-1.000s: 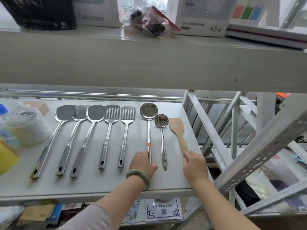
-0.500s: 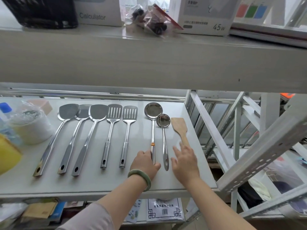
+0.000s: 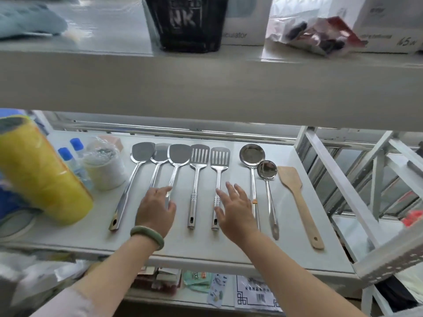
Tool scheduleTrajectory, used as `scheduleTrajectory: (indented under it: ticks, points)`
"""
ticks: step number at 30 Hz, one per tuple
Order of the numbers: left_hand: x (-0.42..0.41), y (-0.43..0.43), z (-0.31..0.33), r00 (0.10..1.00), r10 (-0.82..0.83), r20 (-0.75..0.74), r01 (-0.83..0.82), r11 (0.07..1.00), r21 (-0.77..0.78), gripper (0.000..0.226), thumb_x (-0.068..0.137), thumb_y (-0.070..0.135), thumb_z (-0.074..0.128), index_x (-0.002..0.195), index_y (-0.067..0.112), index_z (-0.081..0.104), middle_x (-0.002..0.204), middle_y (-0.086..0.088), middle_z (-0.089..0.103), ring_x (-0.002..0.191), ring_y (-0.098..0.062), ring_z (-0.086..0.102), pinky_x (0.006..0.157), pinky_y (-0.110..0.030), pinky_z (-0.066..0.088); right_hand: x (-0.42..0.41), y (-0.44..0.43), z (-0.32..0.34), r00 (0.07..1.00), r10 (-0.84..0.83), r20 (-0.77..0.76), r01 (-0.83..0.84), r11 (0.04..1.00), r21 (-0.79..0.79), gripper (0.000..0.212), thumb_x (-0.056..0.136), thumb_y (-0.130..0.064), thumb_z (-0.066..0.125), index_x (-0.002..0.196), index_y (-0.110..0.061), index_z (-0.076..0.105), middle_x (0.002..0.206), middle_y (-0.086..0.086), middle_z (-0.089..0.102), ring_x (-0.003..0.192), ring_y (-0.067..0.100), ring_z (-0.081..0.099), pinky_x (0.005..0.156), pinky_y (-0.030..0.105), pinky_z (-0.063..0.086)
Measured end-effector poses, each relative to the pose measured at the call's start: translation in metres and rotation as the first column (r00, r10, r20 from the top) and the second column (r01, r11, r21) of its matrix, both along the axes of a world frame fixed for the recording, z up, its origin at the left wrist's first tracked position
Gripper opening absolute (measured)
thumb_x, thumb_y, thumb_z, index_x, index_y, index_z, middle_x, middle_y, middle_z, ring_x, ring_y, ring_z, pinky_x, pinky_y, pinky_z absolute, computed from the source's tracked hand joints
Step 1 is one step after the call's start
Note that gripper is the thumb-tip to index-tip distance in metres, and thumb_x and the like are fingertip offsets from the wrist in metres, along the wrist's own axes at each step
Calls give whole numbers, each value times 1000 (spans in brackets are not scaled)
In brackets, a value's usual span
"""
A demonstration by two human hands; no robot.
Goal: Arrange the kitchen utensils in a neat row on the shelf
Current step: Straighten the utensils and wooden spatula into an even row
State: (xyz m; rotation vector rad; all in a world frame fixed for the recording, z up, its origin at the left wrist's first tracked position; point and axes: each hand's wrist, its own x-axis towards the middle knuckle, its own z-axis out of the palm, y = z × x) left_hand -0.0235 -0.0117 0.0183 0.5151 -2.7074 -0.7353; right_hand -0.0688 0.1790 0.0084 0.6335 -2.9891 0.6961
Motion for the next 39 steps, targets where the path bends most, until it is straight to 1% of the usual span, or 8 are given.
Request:
scheduleTrajectory:
  ticks: [4, 9, 14, 19, 26, 31, 34, 39]
  points:
    - [21, -71, -10, 981, 152, 118, -155, 988, 21, 42, 86, 17, 54, 128, 18, 54, 128, -15, 55, 116, -31, 51, 103, -41, 40, 10, -70, -5, 997, 70, 44, -67, 996, -55, 49, 94, -24, 44, 142, -22, 33, 157, 7, 19, 145, 24, 10, 119, 37, 9]
    - [38, -112, -27, 958, 148, 245, -163, 986, 43, 48, 90, 28, 51, 137, 26, 43, 133, -10, 45, 125, -28, 41, 109, -39, 34, 17, -141, -15, 987, 107, 123, -108, 994, -2, 52, 95, -30, 40, 145, -20, 28, 158, 9, 13, 146, 25, 4, 120, 37, 4]
    - [34, -130, -38, 960, 66, 272, -86, 994, 65, 49, 91, 27, 50, 139, 22, 41, 142, -8, 38, 131, -26, 36, 113, -35, 29, 22, -190, -27, 963, 38, 267, -54, 997, 54, 66, 93, -39, 42, 148, -18, 14, 159, 9, -2, 146, 30, -10, 119, 44, 8]
    - [23, -141, -42, 961, 21, 275, -36, 998, 53, 52, 89, 29, 52, 139, 22, 41, 134, -5, 46, 121, -23, 49, 105, -33, 39, 24, -207, -32, 960, -28, 278, 24, 1000, 18, 72, 89, -40, 47, 148, -31, 7, 159, 7, -5, 145, 32, -14, 119, 45, 6]
    - [10, -154, -39, 954, 30, 299, -25, 999, -20, 49, 88, 26, 51, 137, 25, 44, 127, -7, 50, 113, -25, 53, 96, -33, 45, 17, -215, -35, 961, -73, 267, 78, 997, -9, 62, 94, -36, 37, 149, -20, 14, 159, 6, 4, 145, 32, -12, 119, 43, 3]
    - [8, -139, -35, 977, 40, 211, 2, 981, -195, 49, 89, 29, 50, 136, 22, 43, 137, -5, 40, 125, -24, 38, 108, -33, 35, 6, -191, -41, 974, -93, 206, 117, 987, -109, 50, 96, -28, 36, 145, -24, 28, 158, 7, 13, 146, 27, -4, 120, 40, 5]
    - [2, -108, -33, 978, -94, 186, 106, 993, -57, 52, 89, 34, 49, 138, 19, 41, 131, -5, 45, 122, -23, 43, 107, -30, 33, 2, -186, -43, 968, -100, 230, 129, 985, -117, 52, 93, -17, 40, 144, -15, 31, 157, 14, 12, 146, 30, -1, 120, 36, 6]
    - [-5, -82, -40, 953, -121, 279, 98, 991, 94, 61, 87, 40, 53, 142, 19, 35, 129, -6, 45, 119, -23, 48, 106, -30, 37, -5, -176, -42, 965, -138, 225, 167, 979, -118, 54, 91, -4, 38, 145, -4, 26, 157, 18, 9, 146, 29, -1, 119, 31, 4]
